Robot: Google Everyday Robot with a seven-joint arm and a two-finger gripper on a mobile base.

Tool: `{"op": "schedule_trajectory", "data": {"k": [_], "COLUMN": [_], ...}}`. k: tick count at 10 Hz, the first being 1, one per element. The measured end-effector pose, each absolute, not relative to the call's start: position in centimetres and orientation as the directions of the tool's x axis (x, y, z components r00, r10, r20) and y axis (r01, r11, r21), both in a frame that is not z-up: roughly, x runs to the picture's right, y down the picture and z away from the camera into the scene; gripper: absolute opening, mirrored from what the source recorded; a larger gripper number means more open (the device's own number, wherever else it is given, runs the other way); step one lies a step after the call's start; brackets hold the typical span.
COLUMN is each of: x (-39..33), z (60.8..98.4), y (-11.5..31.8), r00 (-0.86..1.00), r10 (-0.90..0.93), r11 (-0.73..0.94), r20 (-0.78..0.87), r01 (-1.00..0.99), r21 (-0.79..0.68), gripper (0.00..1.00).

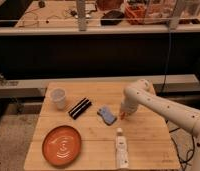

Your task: Drag the pepper across the table

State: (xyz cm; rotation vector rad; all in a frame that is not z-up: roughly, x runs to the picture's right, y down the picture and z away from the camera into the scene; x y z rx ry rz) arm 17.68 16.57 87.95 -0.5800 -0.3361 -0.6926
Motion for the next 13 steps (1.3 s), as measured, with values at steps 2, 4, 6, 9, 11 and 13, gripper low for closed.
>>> {"op": "schedule_trajectory", "data": {"k": [2, 4, 6, 9, 11, 13], "x": [17.7, 17.73, 17.72, 17.63, 17.63, 17.59], "z": [87.94, 87.84, 87.84, 87.74, 87.71, 87.68], "y": [16.63, 16.64, 16.66, 16.83, 16.84, 16.91], "r00": [0.727, 0.727, 0.727, 0.729, 0.729, 0.73], "r10": [-0.498, -0.498, -0.498, -0.491, -0.491, -0.489], "r11": [0.623, 0.622, 0.622, 0.625, 0.624, 0.624], "r20": [0.473, 0.473, 0.474, 0.476, 0.476, 0.477], "r01": [0.68, 0.679, 0.679, 0.676, 0.676, 0.675], "r21": [-0.388, -0.389, -0.389, -0.391, -0.392, -0.393], "gripper": [0.0, 0.0, 0.0, 0.0, 0.0, 0.0]}}
